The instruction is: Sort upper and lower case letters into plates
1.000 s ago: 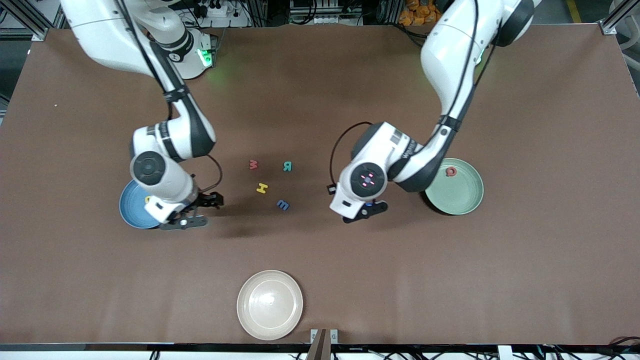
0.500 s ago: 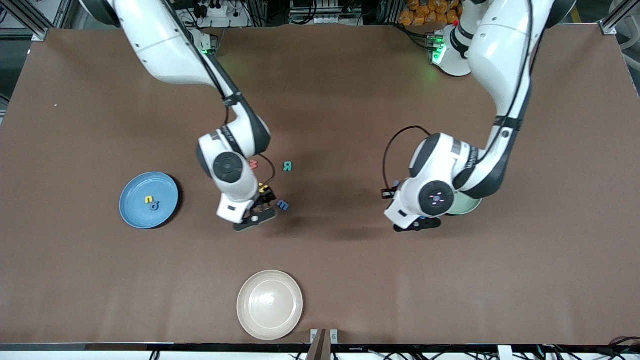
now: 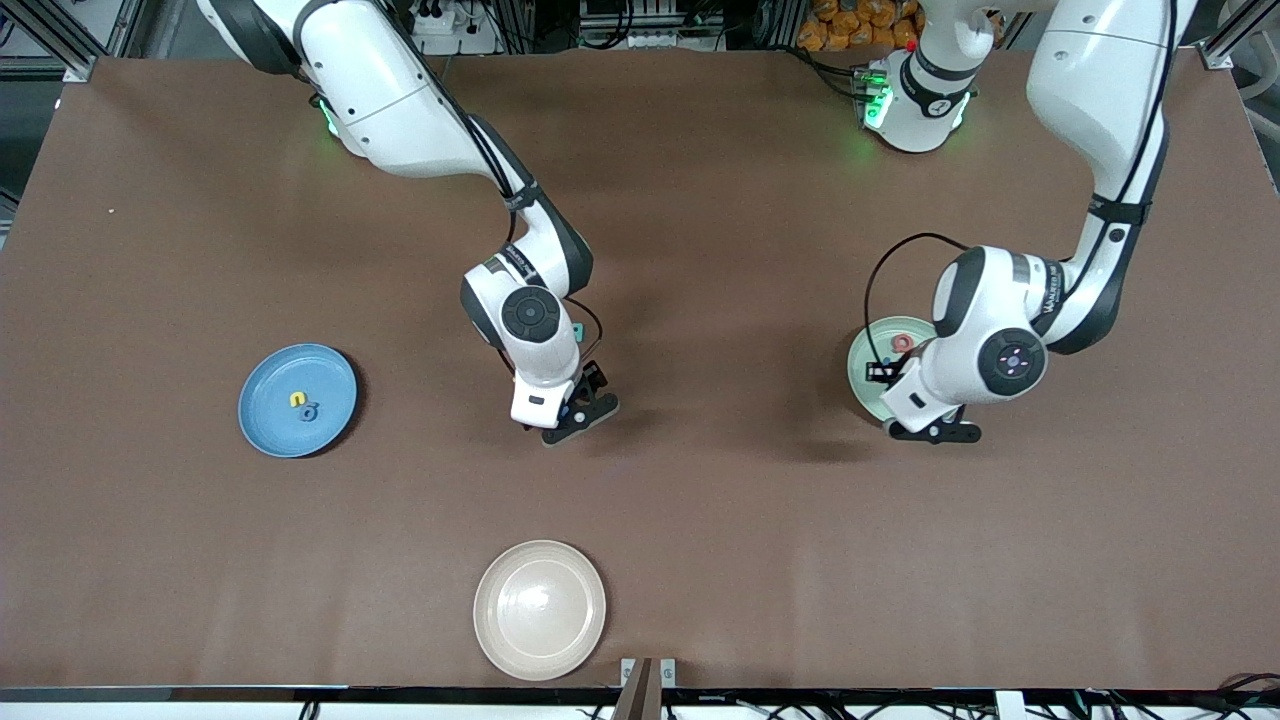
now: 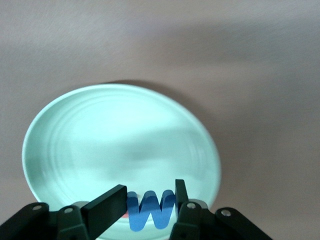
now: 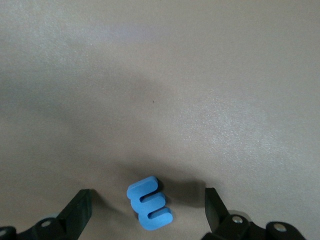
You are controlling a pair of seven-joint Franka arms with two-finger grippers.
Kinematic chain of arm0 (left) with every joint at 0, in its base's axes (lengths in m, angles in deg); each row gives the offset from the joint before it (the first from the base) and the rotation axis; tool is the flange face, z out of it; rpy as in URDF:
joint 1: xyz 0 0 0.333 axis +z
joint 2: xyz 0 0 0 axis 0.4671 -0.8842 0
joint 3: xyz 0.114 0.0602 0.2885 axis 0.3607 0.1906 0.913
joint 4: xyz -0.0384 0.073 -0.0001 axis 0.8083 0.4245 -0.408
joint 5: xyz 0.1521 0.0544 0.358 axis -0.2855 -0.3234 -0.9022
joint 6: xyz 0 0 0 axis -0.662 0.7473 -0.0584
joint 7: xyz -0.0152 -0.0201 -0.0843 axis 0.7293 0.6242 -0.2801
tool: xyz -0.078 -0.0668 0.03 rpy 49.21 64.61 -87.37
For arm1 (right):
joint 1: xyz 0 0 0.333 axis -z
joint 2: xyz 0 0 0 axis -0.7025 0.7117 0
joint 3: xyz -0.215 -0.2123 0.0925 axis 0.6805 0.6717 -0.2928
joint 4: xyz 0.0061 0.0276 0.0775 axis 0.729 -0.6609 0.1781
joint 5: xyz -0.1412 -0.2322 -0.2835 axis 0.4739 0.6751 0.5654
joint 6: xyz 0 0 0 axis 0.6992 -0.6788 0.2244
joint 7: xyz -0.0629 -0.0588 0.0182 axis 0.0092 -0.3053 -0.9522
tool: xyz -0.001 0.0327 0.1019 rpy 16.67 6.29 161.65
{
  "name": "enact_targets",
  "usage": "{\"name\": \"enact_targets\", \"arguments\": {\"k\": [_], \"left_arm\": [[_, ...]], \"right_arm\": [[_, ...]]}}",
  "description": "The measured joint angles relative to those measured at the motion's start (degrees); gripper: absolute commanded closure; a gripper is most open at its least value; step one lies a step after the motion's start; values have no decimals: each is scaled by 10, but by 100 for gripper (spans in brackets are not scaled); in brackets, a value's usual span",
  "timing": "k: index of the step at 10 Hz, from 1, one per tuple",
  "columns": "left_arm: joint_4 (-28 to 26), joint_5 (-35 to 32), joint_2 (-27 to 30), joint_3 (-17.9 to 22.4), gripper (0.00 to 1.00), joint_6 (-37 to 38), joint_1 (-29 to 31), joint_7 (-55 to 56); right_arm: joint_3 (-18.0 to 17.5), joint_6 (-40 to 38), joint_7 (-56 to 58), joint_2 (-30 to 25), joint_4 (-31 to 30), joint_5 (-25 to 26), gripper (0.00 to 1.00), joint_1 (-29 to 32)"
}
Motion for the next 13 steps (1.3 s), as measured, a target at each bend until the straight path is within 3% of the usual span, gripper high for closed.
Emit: {"name": "enact_targets", "arguments": {"k": [2,3,4,6,9,10,13], "left_arm": [[-34,0,8,-3,83,-33,3,-5],[-36,0,9,-6,81,-33,0,-5],[-37,0,9,-7,77,-37,0,-5],[-54,0,9,-7,74,-64,1,-5],[-80,0,9,-7,54,-102,2,-5],[-80,0,9,-7,43,-103,2,-5],[-81,0,9,-6,42,-108,2,-5]], "right_arm": [[1,0,0,1,-2,0,0,0],[1,2,0,1,-3,-1,6,1],[1,2,0,1,-3,-1,97,1],[0,2,0,1,-4,-2,100,1],[5,-3,0,-7,-4,-2,100,2],[5,-5,-1,-12,-4,-2,100,3],[7,-6,0,-19,-4,-2,100,28]]}}
